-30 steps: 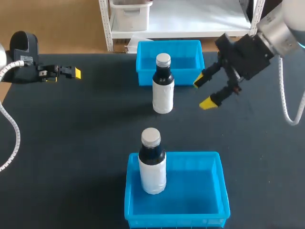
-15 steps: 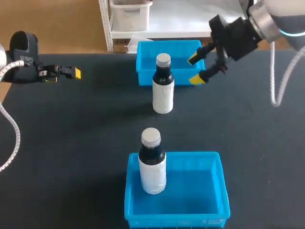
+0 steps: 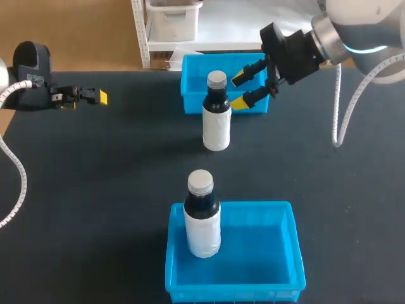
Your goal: Pick up the bottle, and place it in the far bin if it is heavy, or in the near bin if it is light.
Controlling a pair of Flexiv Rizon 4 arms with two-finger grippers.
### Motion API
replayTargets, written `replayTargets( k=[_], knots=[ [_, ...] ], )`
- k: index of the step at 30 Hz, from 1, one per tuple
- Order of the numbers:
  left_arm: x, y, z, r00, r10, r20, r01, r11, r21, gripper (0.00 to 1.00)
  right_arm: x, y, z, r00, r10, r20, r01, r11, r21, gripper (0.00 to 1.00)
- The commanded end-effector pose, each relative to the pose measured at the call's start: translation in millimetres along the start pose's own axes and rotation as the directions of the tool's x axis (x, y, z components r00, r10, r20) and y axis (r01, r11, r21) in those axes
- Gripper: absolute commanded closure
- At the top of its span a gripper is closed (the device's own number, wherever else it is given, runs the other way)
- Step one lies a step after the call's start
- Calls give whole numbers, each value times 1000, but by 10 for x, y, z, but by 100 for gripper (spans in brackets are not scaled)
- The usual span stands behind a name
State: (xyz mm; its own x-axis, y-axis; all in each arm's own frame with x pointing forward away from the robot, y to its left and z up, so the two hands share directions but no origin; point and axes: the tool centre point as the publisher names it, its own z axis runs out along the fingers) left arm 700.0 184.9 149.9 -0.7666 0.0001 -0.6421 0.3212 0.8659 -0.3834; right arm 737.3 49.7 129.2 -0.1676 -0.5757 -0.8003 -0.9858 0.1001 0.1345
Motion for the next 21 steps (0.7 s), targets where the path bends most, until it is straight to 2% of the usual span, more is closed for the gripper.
replayTargets(
  k=[1,14,21],
  knots=[
    [0,0,0,1000,0,0,0,1000,0,0,-44,-54,74,1000,-5,4,5,1000,-11,0],
    [0,0,0,1000,0,0,0,1000,0,0,-177,-76,284,999,-32,14,32,999,-28,0],
    [0,0,0,1000,0,0,0,1000,0,0,-171,-93,332,999,-29,16,29,999,-35,0]
  ],
)
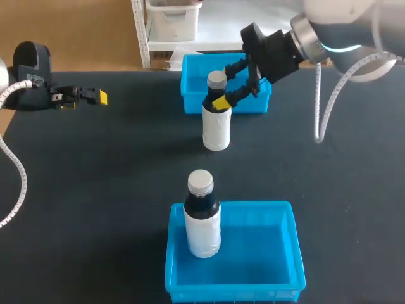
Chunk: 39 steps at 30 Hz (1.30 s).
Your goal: Pick up the bottle, and place it in the far bin if it is heavy, or in the near bin if it is light.
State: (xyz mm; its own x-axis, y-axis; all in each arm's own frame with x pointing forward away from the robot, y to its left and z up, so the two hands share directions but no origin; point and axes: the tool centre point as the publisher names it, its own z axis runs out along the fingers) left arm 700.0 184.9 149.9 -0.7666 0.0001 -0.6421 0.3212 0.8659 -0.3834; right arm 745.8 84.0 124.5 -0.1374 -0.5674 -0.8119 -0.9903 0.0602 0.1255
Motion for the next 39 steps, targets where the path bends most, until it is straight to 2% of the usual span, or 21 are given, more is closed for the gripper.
replayTargets(
  k=[1,6,7,8,11,15,17,18,19,27,39],
  knots=[
    [0,0,0,1000,0,0,0,1000,0,0,5,-40,33,1000,2,2,-2,1000,-9,0],
    [0,0,0,1000,0,0,0,1000,0,0,16,-53,71,1000,2,1,-2,1000,-13,2],
    [0,0,0,1000,0,0,0,1000,0,0,19,-59,80,1000,3,1,-3,1000,-13,7],
    [0,0,0,1000,0,0,0,1000,0,0,22,-62,86,1000,4,1,-4,1000,-14,20],
    [0,0,0,1000,0,0,0,1000,0,0,24,-65,104,1000,4,0,-4,1000,-18,45],
    [0,0,0,1000,0,0,0,1000,0,0,26,-67,120,1000,4,-1,-4,1000,-19,59],
    [0,0,0,1000,0,0,0,1000,0,0,28,-68,126,1000,5,-2,-5,1000,-19,77],
    [0,0,0,1000,0,0,0,1000,0,0,29,-68,127,1000,6,-2,-6,1000,-18,91],
    [0,0,0,1000,0,0,0,1000,0,0,29,-66,130,1000,7,-2,-7,1000,-18,100],
    [0,0,0,1000,0,0,0,1000,0,0,-36,13,55,1000,-4,0,4,1000,-1,100],
    [0,0,0,1000,0,0,0,1000,0,0,-252,212,-399,999,-45,-5,45,997,59,100]
  ],
)
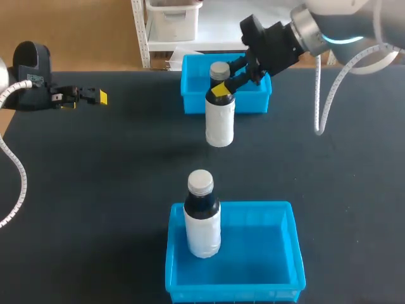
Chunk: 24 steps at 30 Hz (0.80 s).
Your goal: Pick up the bottle, and place it in the far bin if it is heavy, or in the near bin if it is light.
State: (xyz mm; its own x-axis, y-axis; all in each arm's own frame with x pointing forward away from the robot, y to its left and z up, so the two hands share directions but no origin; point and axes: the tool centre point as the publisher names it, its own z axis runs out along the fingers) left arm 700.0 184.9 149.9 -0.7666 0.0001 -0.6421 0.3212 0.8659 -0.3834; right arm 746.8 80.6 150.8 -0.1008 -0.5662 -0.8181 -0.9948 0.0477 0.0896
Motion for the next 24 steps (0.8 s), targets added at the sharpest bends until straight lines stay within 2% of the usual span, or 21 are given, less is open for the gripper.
replayTargets(
  k=[1,12,24],
  knots=[
    [0,0,0,1000,0,0,0,1000,0,0,-77,199,-273,1000,-12,-11,13,998,55,100],
    [0,0,0,1000,0,0,0,1000,0,0,-50,228,-818,999,-32,-21,34,994,107,100],
    [0,0,0,1000,0,0,0,1000,0,0,257,251,-1287,1000,-2,-6,2,994,109,100]
  ],
)
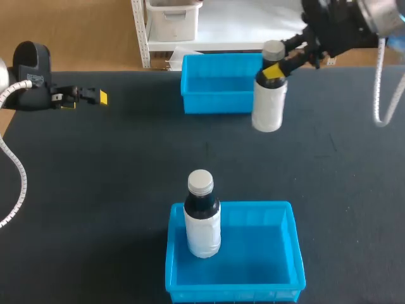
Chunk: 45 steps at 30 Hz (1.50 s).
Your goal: Pick up the bottle, and place it in the far bin if it is heavy, or in the near bin if it is light.
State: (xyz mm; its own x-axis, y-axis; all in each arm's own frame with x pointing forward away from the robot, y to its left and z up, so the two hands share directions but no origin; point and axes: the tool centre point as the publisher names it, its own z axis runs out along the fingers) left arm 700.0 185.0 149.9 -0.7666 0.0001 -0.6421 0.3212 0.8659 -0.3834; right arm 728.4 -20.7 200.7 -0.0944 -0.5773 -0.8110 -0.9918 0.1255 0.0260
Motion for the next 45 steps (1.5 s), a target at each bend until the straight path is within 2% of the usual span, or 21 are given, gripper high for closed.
replayTargets(
  k=[1,15,33,37,45],
  knots=[
    [0,0,0,1000,0,0,0,1000,0,0,102,53,-207,1000,9,2,-9,1000,12,100],
    [0,0,0,1000,0,0,0,1000,0,0,287,66,-494,999,23,-30,-23,1000,17,100],
    [0,0,0,1000,0,0,0,1000,0,0,364,47,-583,999,21,-31,-22,1000,-6,100],
    [0,0,0,1000,0,0,0,1000,0,0,364,-50,-635,999,32,-35,-32,999,3,100],
    [0,0,0,1000,0,0,0,1000,0,0,279,-467,-687,998,14,-63,-12,999,37,100]
  ],
)
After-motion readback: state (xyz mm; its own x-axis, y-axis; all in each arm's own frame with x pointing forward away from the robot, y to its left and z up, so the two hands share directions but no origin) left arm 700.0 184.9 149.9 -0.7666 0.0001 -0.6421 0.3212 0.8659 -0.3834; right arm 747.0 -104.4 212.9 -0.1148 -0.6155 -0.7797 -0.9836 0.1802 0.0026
